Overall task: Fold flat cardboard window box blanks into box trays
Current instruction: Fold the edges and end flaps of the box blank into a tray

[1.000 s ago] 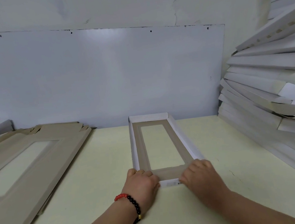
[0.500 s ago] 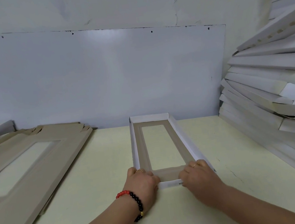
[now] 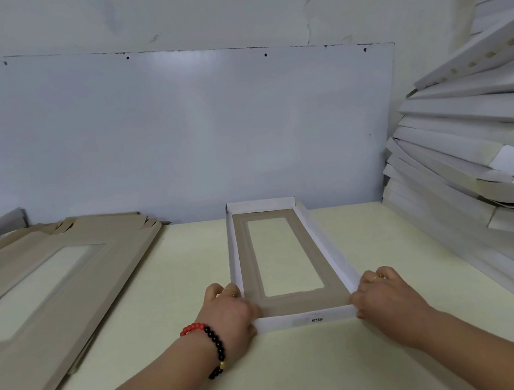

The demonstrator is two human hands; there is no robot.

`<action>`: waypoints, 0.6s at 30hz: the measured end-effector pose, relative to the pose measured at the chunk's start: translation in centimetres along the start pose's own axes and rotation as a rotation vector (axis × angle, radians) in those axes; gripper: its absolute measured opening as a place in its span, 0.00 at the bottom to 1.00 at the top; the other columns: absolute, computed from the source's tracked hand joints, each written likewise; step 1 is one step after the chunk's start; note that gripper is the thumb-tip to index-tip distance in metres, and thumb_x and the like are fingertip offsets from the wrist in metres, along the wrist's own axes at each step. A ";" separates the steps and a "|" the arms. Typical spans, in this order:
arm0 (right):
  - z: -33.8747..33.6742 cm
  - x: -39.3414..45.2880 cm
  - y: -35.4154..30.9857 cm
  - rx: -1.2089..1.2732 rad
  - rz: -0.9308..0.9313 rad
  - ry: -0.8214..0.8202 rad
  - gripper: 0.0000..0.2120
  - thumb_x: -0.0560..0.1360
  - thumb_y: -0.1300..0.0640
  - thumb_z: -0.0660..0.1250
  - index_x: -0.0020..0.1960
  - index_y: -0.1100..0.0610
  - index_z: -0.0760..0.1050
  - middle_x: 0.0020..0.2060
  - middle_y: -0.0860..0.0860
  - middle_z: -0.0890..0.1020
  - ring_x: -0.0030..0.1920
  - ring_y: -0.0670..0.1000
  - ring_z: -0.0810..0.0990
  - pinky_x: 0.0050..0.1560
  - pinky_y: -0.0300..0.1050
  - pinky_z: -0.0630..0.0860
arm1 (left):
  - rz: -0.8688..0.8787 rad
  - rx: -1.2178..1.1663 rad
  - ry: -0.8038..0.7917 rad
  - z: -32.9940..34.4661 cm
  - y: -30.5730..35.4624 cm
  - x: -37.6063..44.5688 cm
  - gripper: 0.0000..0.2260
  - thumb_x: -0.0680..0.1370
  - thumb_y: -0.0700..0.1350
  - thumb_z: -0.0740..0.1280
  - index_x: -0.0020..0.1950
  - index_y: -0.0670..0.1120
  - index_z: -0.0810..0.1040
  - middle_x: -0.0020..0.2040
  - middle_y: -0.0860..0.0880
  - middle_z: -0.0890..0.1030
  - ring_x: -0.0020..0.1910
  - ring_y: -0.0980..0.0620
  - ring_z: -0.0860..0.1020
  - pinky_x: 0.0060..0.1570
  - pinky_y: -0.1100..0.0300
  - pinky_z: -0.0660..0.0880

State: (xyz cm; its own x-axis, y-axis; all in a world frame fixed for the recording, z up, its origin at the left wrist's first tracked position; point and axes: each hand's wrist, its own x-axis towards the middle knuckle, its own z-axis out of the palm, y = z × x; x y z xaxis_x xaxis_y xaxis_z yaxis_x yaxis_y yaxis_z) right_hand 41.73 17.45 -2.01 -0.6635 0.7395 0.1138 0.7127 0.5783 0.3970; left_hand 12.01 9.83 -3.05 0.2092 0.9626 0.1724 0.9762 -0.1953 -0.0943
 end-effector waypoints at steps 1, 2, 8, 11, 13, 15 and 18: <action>0.1 0.1 0.0 -0.008 -0.004 0.008 0.11 0.80 0.57 0.54 0.52 0.51 0.74 0.47 0.50 0.79 0.58 0.53 0.70 0.61 0.47 0.60 | 0.000 -0.013 -0.009 0.0 -0.1 0.0 0.07 0.75 0.46 0.59 0.49 0.50 0.76 0.42 0.51 0.77 0.55 0.50 0.65 0.57 0.57 0.50; -0.1 0.2 -0.2 -0.010 -0.005 0.007 0.11 0.79 0.58 0.54 0.52 0.51 0.74 0.47 0.50 0.79 0.57 0.53 0.71 0.61 0.47 0.60 | -0.009 -0.040 -0.011 0.1 -0.2 0.2 0.05 0.75 0.45 0.59 0.45 0.50 0.74 0.41 0.51 0.75 0.55 0.50 0.65 0.59 0.57 0.50; -1.6 0.7 -2.0 -0.041 -0.087 0.024 0.13 0.72 0.66 0.57 0.51 0.54 0.75 0.45 0.52 0.79 0.51 0.55 0.76 0.57 0.47 0.66 | -0.026 -0.201 -0.011 0.3 -0.7 0.5 0.09 0.73 0.46 0.64 0.36 0.53 0.66 0.41 0.56 0.74 0.53 0.58 0.68 0.64 0.60 0.43; -2.9 1.0 -4.2 0.052 -0.169 0.130 0.11 0.53 0.63 0.67 0.32 0.50 0.75 0.28 0.44 0.75 0.27 0.45 0.74 0.31 0.36 0.65 | -0.019 -0.240 -0.011 0.2 -0.9 0.3 0.10 0.73 0.48 0.66 0.37 0.56 0.66 0.41 0.58 0.76 0.51 0.62 0.68 0.63 0.62 0.40; -3.6 1.1 -5.5 0.124 -0.168 0.108 0.13 0.52 0.64 0.69 0.33 0.50 0.75 0.29 0.44 0.75 0.27 0.45 0.74 0.31 0.38 0.59 | -0.031 -0.238 -0.004 0.1 -0.9 0.3 0.12 0.72 0.49 0.66 0.35 0.57 0.63 0.41 0.58 0.77 0.50 0.62 0.68 0.62 0.63 0.39; -3.4 1.6 -6.5 0.210 -0.169 0.037 0.14 0.66 0.67 0.64 0.49 0.55 0.75 0.44 0.51 0.77 0.43 0.52 0.78 0.41 0.42 0.61 | -0.043 -0.234 0.005 0.1 -0.8 0.3 0.12 0.72 0.49 0.66 0.35 0.56 0.62 0.42 0.57 0.78 0.51 0.62 0.69 0.63 0.63 0.39; -2.8 2.8 -7.6 0.238 -0.150 0.038 0.19 0.73 0.69 0.53 0.61 0.58 0.68 0.55 0.56 0.73 0.55 0.57 0.72 0.51 0.46 0.63 | -0.051 -0.227 0.004 0.0 -0.7 0.3 0.11 0.72 0.48 0.66 0.38 0.56 0.63 0.42 0.58 0.77 0.49 0.62 0.68 0.66 0.61 0.40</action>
State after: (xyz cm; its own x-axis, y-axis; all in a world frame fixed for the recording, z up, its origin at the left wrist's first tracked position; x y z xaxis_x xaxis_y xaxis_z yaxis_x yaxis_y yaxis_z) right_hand 33.84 14.17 -2.17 -0.7708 0.6283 0.1059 0.6360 0.7486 0.1877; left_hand 11.38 10.25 -2.95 0.1587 0.9716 0.1754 0.9733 -0.1838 0.1372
